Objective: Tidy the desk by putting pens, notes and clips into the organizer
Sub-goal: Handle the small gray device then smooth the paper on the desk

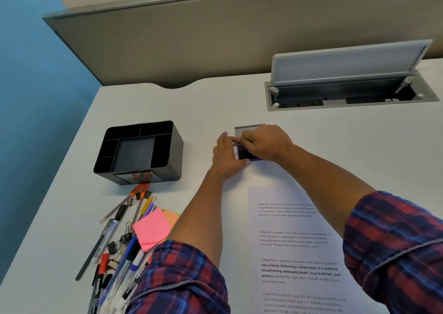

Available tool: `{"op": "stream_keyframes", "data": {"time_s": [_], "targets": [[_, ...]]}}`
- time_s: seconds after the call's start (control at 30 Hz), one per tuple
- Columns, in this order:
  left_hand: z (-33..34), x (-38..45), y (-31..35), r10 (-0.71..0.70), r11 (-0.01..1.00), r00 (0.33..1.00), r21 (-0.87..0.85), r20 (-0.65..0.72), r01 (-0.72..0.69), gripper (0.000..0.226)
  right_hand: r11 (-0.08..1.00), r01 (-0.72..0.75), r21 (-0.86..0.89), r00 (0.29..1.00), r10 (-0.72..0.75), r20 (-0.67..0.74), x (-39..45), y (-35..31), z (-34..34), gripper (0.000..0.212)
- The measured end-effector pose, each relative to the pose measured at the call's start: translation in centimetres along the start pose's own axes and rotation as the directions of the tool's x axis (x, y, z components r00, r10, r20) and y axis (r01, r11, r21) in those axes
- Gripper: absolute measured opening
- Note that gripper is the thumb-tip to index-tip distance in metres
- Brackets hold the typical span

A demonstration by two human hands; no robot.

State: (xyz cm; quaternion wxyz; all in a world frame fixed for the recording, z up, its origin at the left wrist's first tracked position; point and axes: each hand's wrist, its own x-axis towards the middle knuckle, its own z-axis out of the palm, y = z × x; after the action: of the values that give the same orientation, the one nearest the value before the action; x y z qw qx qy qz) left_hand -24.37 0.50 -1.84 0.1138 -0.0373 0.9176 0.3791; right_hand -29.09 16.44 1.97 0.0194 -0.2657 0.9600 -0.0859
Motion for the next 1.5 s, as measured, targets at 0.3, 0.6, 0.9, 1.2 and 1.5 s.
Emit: {"op": "stream_keyframes", "data": {"time_s": [0.3,0.6,0.9,1.2,1.5], "targets": [[-0.1,0.0,0.0,0.007,1.0,1.0,0.009,-0.009,-0.007,0.075,1.0,0.003,-0.031,1.0,-0.004,-0.016,-0.5,-0.1,0.4,0.036],[-0.1,-0.1,0.1,0.015,1.0,1.0,-0.021,0.0,-0.015,0.08,0.997,-0.075,0.006,0.996,0.074,0.05,-0.5,0.0,-1.7,0.037],[0.1,-0.3,-0.1,0.045,0.998,0.998,-0.052,-0.053,-0.048,0.073,0.598,-0.239,0.765,0.821,0.545,-0.169,-2.4,3.7,0.1,0.029],[0.6,0.6,-0.8,0.057,0.998,0.997,0.011,-0.05,-0.056,0.068,0.706,-0.275,0.653,0.876,0.464,-0.133,-0.5,2.9,2.4,0.024],[0.8,1.0,-1.4,0.066,0.998,0.996,0.014,-0.054,-0.065,0.068,0.819,-0.363,0.444,0.903,0.427,-0.05,1.3,4.1,3.0,0.03]]}}
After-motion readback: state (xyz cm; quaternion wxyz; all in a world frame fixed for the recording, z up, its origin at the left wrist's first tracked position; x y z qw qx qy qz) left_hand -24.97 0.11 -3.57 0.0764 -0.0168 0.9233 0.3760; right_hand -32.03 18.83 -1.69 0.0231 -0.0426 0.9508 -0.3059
